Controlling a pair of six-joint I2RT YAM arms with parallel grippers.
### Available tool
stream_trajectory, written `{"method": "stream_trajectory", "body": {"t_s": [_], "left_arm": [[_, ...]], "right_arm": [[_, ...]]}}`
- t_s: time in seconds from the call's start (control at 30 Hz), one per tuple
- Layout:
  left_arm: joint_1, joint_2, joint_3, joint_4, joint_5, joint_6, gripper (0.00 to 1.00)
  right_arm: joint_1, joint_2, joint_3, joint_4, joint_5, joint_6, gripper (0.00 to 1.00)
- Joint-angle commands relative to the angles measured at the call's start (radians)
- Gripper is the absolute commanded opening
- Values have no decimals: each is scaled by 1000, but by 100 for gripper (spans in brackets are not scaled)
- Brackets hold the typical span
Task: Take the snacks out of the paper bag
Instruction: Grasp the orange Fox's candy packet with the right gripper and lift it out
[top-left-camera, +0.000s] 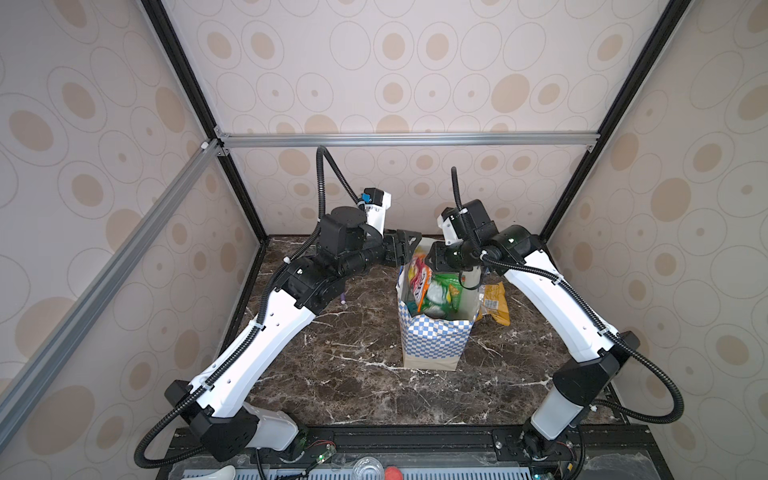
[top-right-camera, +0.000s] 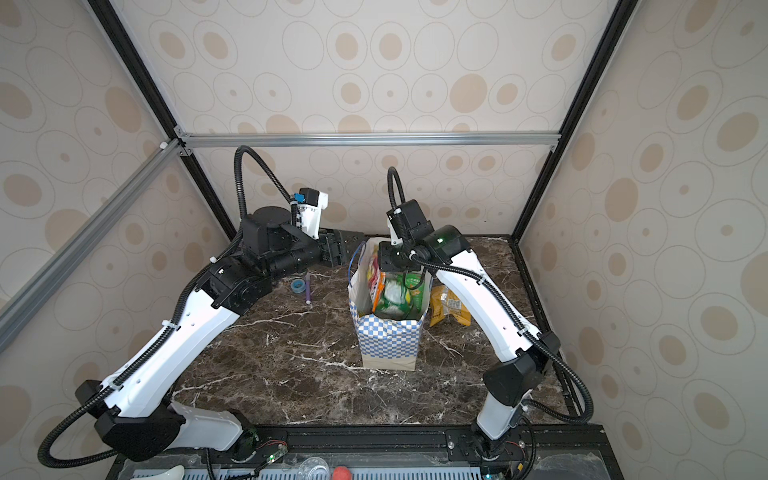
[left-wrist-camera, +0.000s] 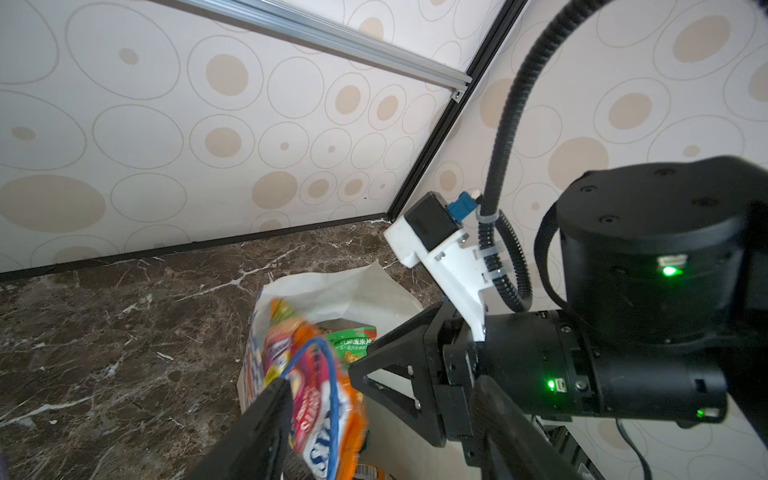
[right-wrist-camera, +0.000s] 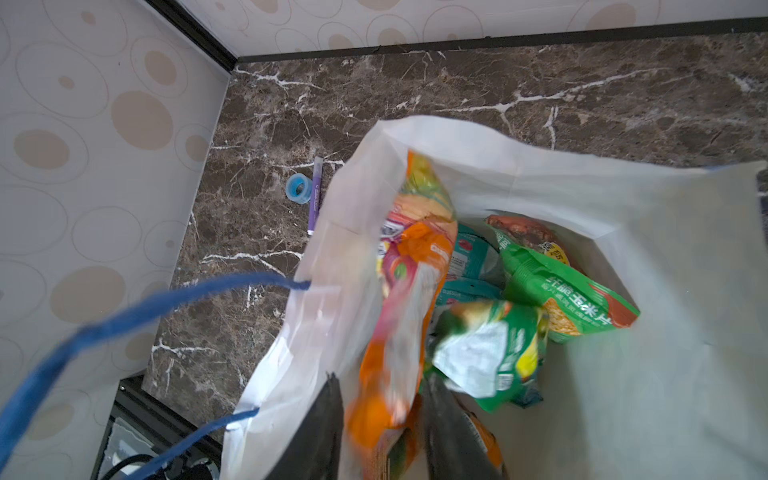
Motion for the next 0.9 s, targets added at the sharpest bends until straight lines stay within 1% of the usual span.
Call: {"method": "stream_trajectory", "body": {"t_s": [0.0,0.03,0.07,0.1,0.13,0.17,0.27,0.33,0.37,0.4,0.6,0.73,0.8,0.87], "left_arm": [[-6,-21,1,22,-3,43,69],[-5,-21,2,24,-4,48,69],[-5,-21,2,26,-5,54,70],[-6,-20,2,23,-7,59,70],[-5,-20,4,18,-11,64,71],[-6,-19,5,11,-18,70,71],[-5,-24,-7,-2,-30,86,72],[-5,-29,-19,-1,-35,88,72],[-5,-30,-24,-1,-39,89,72],[-5,-31,-28,-2,-40,89,73],[-5,-48,-56,23,-40,84,78],[-5,-58,-73,33,-28,90,84],[-5,-65,-83,36,-31,90,85],[-5,-71,-84,33,-37,89,86]], "right_arm": [[-5,9,-27,23,-5,-1,15],[-4,12,-44,31,-8,2,10],[-8,20,-50,31,-13,4,9],[-8,26,-51,26,-17,3,9],[-8,35,-50,17,-11,6,14],[-8,43,-53,9,-3,7,22],[-8,63,-76,14,16,8,37],[-4,82,-83,17,40,25,50],[-4,93,-90,22,52,31,56],[-4,103,-100,34,58,32,58],[-5,190,-114,101,21,74,59],[-6,244,-127,143,50,98,60],[-8,264,-133,155,51,106,56],[-8,274,-132,165,46,101,43]]}}
